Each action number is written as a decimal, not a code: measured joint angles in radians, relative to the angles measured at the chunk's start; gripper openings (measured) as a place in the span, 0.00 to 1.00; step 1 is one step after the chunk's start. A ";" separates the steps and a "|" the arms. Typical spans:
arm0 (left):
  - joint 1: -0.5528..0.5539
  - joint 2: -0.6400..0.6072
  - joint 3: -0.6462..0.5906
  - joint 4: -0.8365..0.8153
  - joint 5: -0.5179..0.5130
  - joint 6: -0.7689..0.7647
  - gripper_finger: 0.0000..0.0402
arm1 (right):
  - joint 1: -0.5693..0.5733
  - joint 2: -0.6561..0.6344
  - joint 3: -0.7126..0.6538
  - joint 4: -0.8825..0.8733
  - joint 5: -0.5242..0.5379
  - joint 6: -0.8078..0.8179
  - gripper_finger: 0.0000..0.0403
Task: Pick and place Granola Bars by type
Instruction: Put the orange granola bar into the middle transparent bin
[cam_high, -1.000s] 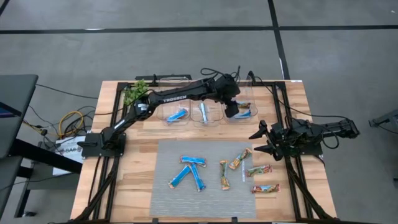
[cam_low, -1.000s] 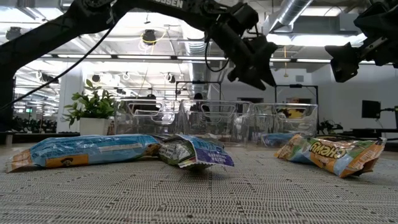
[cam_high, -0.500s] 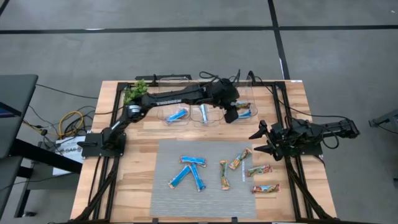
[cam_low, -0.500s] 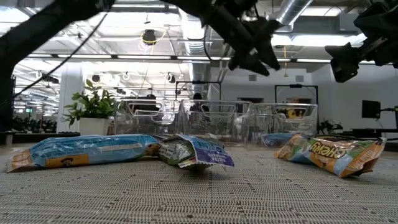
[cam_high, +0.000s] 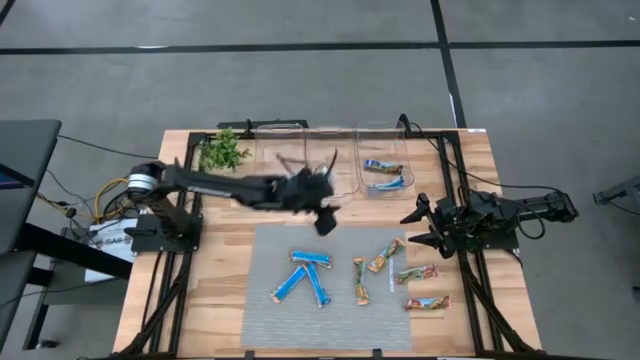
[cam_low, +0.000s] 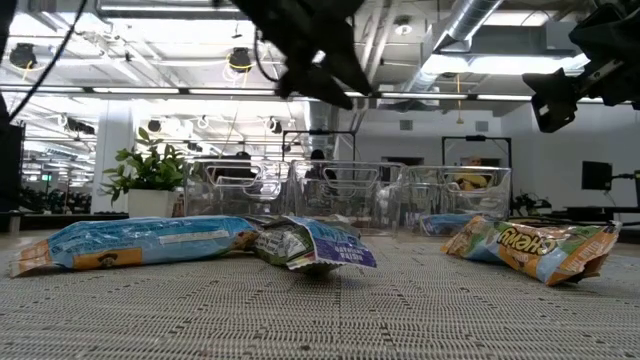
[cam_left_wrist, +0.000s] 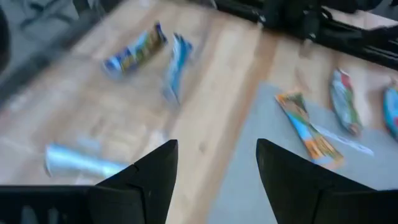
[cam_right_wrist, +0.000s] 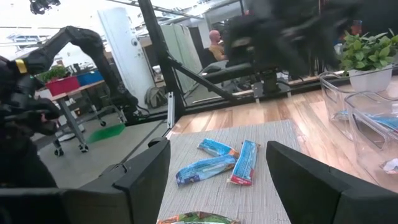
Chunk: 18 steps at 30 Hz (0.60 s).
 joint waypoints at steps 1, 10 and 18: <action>-0.028 -0.018 -0.024 -0.007 -0.020 -0.039 0.52 | 0.000 0.000 0.000 0.000 0.000 0.000 0.65; -0.245 -0.053 -0.095 -0.189 -0.041 -0.397 0.52 | 0.000 0.000 0.000 0.000 0.000 0.000 0.65; -0.395 -0.053 -0.095 -0.426 0.042 -0.710 0.52 | 0.000 0.000 0.000 0.000 0.000 0.000 0.65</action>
